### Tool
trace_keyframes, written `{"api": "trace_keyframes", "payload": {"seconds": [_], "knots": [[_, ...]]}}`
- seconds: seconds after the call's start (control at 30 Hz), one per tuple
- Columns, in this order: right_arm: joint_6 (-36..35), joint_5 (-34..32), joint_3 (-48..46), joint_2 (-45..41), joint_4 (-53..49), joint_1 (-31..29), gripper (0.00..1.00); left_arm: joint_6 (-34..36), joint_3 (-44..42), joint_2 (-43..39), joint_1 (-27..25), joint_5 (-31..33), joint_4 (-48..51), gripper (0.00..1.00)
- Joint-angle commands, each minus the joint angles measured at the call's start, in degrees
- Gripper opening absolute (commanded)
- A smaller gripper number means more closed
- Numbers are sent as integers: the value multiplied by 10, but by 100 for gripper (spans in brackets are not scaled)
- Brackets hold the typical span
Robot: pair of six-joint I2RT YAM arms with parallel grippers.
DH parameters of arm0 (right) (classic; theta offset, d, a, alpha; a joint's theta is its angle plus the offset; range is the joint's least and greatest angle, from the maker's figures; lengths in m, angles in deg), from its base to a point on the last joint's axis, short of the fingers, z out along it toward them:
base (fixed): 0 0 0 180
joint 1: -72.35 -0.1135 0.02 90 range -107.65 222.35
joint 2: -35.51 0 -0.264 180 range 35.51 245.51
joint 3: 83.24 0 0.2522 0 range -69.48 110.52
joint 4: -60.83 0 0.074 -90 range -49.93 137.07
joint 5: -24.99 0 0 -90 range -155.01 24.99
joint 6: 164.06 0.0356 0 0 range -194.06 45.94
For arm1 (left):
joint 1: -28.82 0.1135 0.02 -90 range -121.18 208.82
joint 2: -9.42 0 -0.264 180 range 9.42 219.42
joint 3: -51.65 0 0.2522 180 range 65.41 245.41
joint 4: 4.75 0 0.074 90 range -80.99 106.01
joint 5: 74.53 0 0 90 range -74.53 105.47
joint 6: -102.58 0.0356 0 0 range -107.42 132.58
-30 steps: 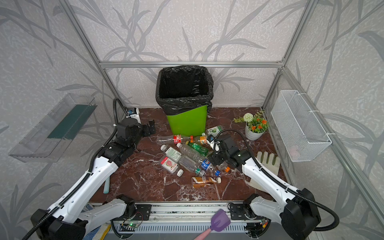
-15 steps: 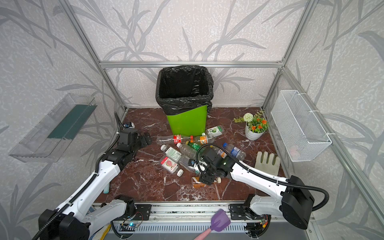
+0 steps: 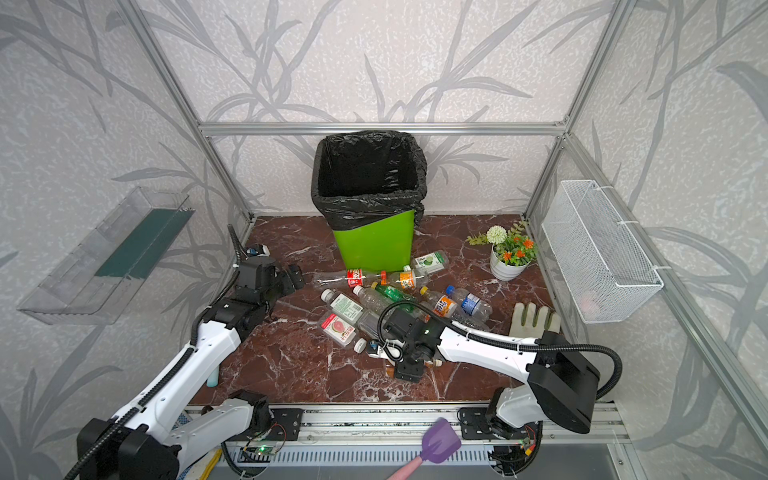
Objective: Throw the plastic bottles in the bin
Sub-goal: 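Reach the right gripper to the brown striped coffee bottle while the left gripper withdraws, then close the right gripper on the brown coffee bottle and lift it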
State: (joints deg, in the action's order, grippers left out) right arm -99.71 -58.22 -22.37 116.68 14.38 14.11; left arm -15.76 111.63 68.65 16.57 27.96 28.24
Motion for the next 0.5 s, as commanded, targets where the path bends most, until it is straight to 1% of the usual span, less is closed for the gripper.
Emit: {"api": "trace_keyframes", "payload": {"seconds": [0.0,0.43,0.47], "knots": [[-7,-6,18,17,-22,-26,77,-10,-6,-12,4,7,7,99],[-16,-31,42,85,-57,-51,66,-11,-13,-13,4,10,11,99],[-14,-33,44,88,-60,-51,63,-12,-13,-14,4,12,11,99]]}}
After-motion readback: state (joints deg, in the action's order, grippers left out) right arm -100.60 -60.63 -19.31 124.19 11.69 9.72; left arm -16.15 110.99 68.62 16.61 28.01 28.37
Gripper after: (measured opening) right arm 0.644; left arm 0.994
